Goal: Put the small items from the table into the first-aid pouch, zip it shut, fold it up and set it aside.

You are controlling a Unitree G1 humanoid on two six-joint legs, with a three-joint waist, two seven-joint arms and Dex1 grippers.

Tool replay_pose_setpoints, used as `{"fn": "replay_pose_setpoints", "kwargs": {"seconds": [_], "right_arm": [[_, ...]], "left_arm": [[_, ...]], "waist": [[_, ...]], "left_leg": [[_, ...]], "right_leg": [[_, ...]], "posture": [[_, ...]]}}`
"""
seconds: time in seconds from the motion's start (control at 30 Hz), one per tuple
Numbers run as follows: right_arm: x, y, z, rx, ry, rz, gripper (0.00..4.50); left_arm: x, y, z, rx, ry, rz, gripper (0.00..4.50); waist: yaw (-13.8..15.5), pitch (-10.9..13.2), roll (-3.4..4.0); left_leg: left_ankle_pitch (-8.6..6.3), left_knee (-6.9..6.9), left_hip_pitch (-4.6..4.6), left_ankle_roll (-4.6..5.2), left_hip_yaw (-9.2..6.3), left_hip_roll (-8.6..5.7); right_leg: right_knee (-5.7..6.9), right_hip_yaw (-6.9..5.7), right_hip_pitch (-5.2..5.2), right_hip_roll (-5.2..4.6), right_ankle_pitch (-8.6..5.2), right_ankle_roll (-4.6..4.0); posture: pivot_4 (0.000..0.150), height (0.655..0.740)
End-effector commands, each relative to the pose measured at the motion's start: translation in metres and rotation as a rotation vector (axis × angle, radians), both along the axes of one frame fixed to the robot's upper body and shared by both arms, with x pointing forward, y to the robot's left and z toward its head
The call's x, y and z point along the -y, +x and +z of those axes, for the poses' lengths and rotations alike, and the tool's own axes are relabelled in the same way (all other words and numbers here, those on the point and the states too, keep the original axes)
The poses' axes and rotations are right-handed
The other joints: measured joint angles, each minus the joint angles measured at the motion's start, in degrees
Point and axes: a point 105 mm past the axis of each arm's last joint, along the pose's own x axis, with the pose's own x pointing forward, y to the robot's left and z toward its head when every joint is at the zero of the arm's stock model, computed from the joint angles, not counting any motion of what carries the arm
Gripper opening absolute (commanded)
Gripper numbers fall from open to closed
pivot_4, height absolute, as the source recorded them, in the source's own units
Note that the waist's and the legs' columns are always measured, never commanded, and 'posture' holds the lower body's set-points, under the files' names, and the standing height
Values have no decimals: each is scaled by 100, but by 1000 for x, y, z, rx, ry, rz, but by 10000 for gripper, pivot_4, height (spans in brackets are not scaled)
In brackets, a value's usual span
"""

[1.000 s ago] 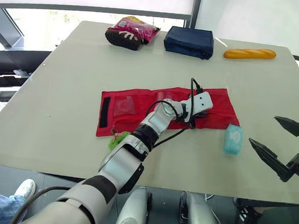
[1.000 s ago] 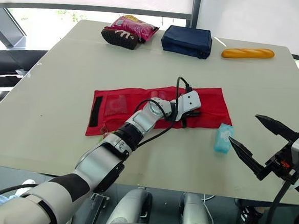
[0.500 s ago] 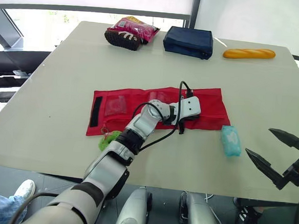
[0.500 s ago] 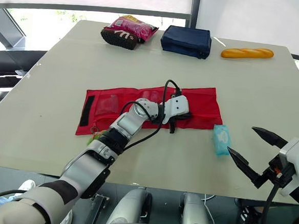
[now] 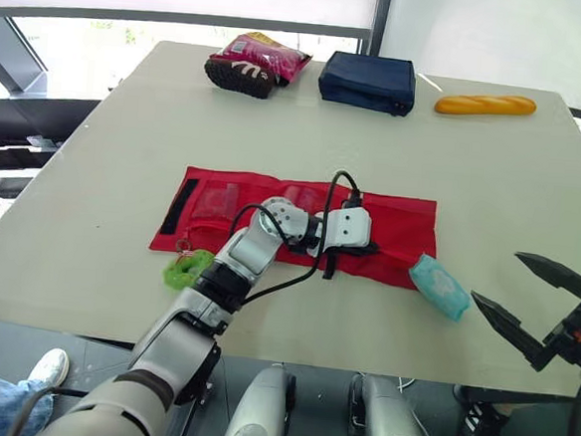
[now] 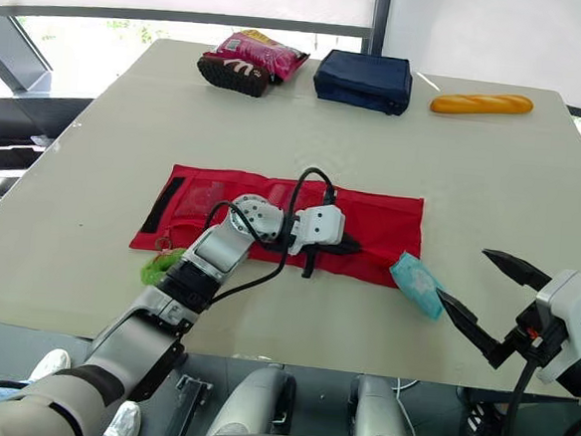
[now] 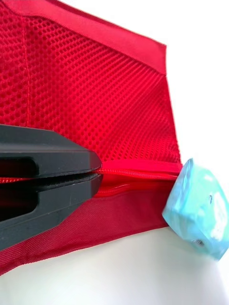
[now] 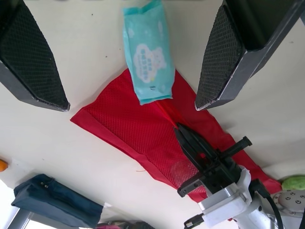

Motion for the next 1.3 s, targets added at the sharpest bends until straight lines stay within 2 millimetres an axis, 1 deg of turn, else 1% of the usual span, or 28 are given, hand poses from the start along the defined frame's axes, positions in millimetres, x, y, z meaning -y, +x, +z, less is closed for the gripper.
{"fn": "replay_pose_setpoints", "kwargs": {"seconds": [0.03, 0.1, 0.17, 0.27, 0.3, 0.4, 0.5, 0.6, 0.67, 0.77, 0.8, 0.83, 0.87, 0.9, 0.93, 0.97, 1.0, 1.03, 1.07, 1.1, 1.13, 1.23, 1.27, 1.3], "right_arm": [[-7, -2, -5, -24, -26, 10, 45000], [-9, -1, -21, -72, -23, -3, 45000], [-11, -1, -32, -98, -36, 1, 45000], [-8, 5, -54, -153, -140, 24, 45000], [-6, 9, -58, -156, -165, 30, 45000], [0, 24, -61, -136, -174, 22, 45000], [5, 35, -75, -167, -215, 42, 45000], [3, 38, -85, -207, -214, 76, 45000], [-1, 39, -89, -231, -197, 101, 45000], [-2, 47, -88, -220, -177, 84, 45000], [-2, 48, -87, -216, -176, 82, 39561], [-2, 48, -86, -214, -176, 82, 35523], [-2, 48, -85, -211, -176, 77, 29390], [-1, 47, -84, -208, -174, 72, 26799], [0, 47, -84, -209, -171, 63, 20542], [1, 46, -84, -211, -171, 58, 17484], [2, 46, -84, -215, -174, 56, 10991], [3, 45, -84, -215, -183, 54, 9459], [3, 44, -84, -214, -191, 53, 4866], [3, 43, -83, -213, -192, 50, 3908], [4, 42, -80, -208, -187, 42, 1683], [7, 35, -69, -204, -166, 24, 1683], [8, 31, -65, -208, -156, 21, 1683], [11, 22, -58, -221, -141, 17, 1683]], "left_arm": [[6, -4, 11, 31, -35, -35, 331], [6, -3, 10, 30, -36, -25, 331], [6, -2, 9, 29, -36, -17, 331], [6, -2, 8, 29, -36, -13, 331], [6, -1, 8, 30, -36, -12, 331], [7, -1, 8, 32, -36, -10, 331], [7, 0, 8, 34, -38, -7, 331], [7, 0, 9, 37, -40, -4, 331], [7, 0, 10, 39, -42, 1, 331], [6, 2, 11, 43, -44, 8, 331], [6, 2, 11, 43, -45, 10, 0], [6, 2, 11, 44, -46, 11, 0], [5, 2, 11, 43, -47, 11, 0], [6, 1, 11, 43, -48, 11, 0], [6, 1, 11, 43, -49, 10, 0], [6, 1, 11, 42, -50, 9, 0], [7, 1, 11, 42, -51, 8, 0], [7, 1, 11, 41, -52, 9, 0], [7, 1, 11, 40, -53, 9, 0], [7, 1, 11, 38, -53, 8, 0], [7, 1, 11, 36, -54, 7, 0], [8, 1, 11, 34, -56, 6, 0], [8, 1, 11, 34, -59, 7, 0], [8, 2, 12, 31, -63, 9, 0]], "waist": [[0, 0, 0], [-1, 0, 0], [-3, 0, 1], [-5, -1, 1], [-5, -1, 1], [-9, -1, 2], [-5, -1, 3], [2, -1, 3], [-2, -1, 3], [-9, -1, 4], [-8, -1, 4], [-7, -2, 4], [-6, -2, 4], [-5, -2, 4], [-5, -2, 4], [-4, -2, 4], [-4, -2, 4], [-4, -2, 4], [-4, -2, 4], [-4, -2, 4], [-3, -2, 4], [-2, -2, 4], [-2, -2, 6], [0, -3, 7]], "left_leg": [[0, 0, 0, 0, 0, 0], [0, 0, 1, 0, -1, 0], [0, 0, 0, 0, 0, 0], [0, 0, 1, 0, 2, 0], [0, 1, 2, 0, 3, -2], [0, 1, 3, 0, 3, -3], [0, 1, 4, 0, 3, -3], [0, 0, 2, 0, 2, -5], [0, 0, 1, 0, 2, -5], [0, 1, 4, 0, 4, -5], [0, 1, 5, 0, 3, -5], [0, 0, 5, 0, 3, -4], [0, 0, 5, 0, 2, -4], [0, 1, 4, 0, 2, -4], [0, 1, 4, 0, 2, -5], [0, 1, 3, 0, 3, -5], [0, 1, 4, 0, 3, -5], [0, 1, 4, 0, 3, -5], [0, 1, 4, 0, 3, -5], [0, 1, 5, 0, 3, -5], [0, 1, 5, 0, 3, -5], [0, 1, 4, 0, 2, -5], [0, 1, 4, 0, 3, -5], [0, 0, 4, 0, 3, -5]], "right_leg": [[0, 0, 0, 0, 0, 0], [0, 0, 0, 0, 0, 0], [0, 0, 0, 1, -1, 0], [0, 1, 0, 0, -1, 2], [0, 2, 0, 0, -3, 4], [1, 3, 0, 0, -10, 16], [1, 4, 1, 1, -9, 15], [0, 2, 0, 0, 1, -1], [-1, 2, 0, 0, 1, -1], [1, 4, 0, 0, 1, -1], [3, 4, 1, 0, 1, 0], [3, 4, 0, 1, 0, 0], [3, 3, 1, 1, 1, -1], [3, 3, 1, 1, 1, -1], [2, 3, 1, 0, 1, -1], [2, 4, 1, 0, 1, -1], [2, 3, 1, 0, 1, -1], [2, 3, 1, 0, 1, -1], [3, 3, 1, 0, 1, -1], [3, 3, 1, 0, 1, -1], [3, 3, 1, 0, 1, -1], [2, 3, 2, 0, 1, 0], [2, 4, 2, 0, 1, 0], [3, 4, 1, -1, 1, 0]], "posture": [[1500, 7164], [1500, 7164], [1500, 7164], [1500, 7164], [1500, 7164], [1500, 7164], [1500, 7164], [1500, 7164], [1500, 7164], [1500, 7164], [1500, 7164], [1500, 7164], [1500, 7164], [1500, 7164], [1500, 7164], [1500, 7164], [1500, 7164], [1500, 7164], [1500, 7164], [1500, 7164], [1500, 7164], [1500, 7164], [1500, 7164], [1500, 7164]]}}
